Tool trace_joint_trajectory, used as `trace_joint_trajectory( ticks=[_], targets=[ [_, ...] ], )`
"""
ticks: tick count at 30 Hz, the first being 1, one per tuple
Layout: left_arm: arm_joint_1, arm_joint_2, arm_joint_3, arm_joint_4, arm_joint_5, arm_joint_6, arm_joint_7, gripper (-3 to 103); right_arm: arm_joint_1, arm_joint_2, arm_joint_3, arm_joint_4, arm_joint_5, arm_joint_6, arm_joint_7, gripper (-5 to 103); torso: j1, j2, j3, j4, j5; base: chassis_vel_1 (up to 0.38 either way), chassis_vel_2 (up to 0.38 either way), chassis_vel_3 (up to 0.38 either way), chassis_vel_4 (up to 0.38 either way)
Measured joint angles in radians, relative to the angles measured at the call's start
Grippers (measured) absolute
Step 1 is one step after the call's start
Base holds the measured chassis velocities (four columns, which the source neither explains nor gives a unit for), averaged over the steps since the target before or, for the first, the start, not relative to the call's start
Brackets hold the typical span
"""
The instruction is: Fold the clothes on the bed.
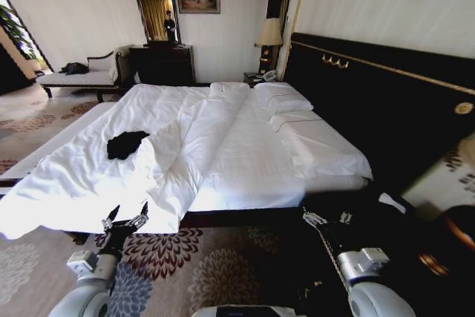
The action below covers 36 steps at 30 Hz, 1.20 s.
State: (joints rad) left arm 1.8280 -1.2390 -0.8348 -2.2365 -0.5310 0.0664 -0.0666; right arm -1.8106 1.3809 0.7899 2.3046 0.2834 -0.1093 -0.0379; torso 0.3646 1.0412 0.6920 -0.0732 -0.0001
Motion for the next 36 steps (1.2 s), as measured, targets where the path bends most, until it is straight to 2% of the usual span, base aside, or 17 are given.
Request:
trace_joint_trajectory(
  ticks=[17, 22, 29, 36],
  targets=[
    [-0.004, 0.007, 0.0, 0.01, 0.008, -0.012, 0.009, 100, -0.006, 0.002, 0.008, 0.012, 0.001, -0.008, 0.004, 100, 0.0, 0.0, 0.0, 0.0001, 0.0, -0.132, 0.144, 0.132, -0.128],
    [-0.012, 0.007, 0.0, 0.018, 0.008, -0.013, 0.01, 102, -0.004, 0.0, 0.008, 0.018, 0.035, -0.019, 0.009, 100, 0.0, 0.0, 0.0, 0.0, 0.0001, -0.133, 0.14, 0.164, -0.124],
    [-0.012, 0.009, 0.002, 0.028, 0.005, -0.015, 0.013, 99, 0.001, -0.002, 0.01, 0.018, 0.073, -0.031, 0.022, 100, 0.0, 0.0, 0.0, 0.0, 0.0, -0.113, 0.104, 0.098, -0.094],
    [-0.009, 0.009, 0.002, 0.034, 0.001, -0.023, 0.019, 99, -0.001, 0.005, 0.006, 0.018, 0.077, -0.037, 0.026, 100, 0.0, 0.0, 0.0, 0.0, 0.0001, -0.042, 0.097, 0.053, -0.1]
  ],
)
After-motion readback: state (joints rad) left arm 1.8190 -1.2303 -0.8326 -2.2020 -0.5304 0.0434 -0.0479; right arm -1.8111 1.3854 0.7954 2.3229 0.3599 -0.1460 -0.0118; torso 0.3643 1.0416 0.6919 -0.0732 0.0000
